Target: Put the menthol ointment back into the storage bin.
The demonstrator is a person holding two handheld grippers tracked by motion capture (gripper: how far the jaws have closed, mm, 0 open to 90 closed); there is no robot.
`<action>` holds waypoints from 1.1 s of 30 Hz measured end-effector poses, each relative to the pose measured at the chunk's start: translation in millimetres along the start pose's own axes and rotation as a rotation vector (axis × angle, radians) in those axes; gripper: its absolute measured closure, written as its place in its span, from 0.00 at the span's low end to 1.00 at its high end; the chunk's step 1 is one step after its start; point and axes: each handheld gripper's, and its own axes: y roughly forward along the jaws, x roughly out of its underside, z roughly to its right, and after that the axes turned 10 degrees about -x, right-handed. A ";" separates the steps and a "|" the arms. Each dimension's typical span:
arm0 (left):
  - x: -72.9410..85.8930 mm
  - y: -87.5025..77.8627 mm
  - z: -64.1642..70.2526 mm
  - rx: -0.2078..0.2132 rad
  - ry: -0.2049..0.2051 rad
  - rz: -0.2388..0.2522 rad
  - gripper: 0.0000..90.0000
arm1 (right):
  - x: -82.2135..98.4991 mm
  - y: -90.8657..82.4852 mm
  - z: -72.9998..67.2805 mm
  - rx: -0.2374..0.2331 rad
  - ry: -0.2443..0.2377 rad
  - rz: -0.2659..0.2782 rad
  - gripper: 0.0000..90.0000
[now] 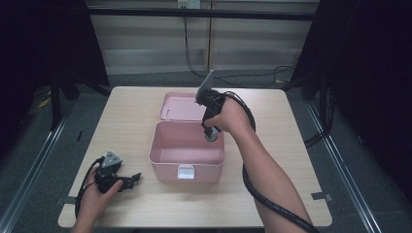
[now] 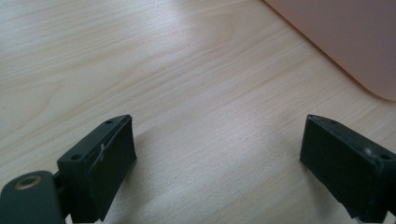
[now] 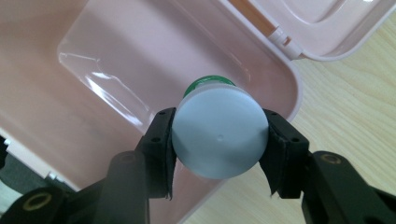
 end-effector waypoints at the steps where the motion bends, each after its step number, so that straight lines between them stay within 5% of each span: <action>1: 0.1 0.1 0.5 -0.006 0.000 0.001 0.11 | -2.1 3.0 1.5 0.002 0.009 0.000 0.57; 33: 0.1 -0.2 -0.1 -0.003 0.002 -0.001 0.11 | -17.5 36.9 9.9 0.007 0.085 -0.001 0.57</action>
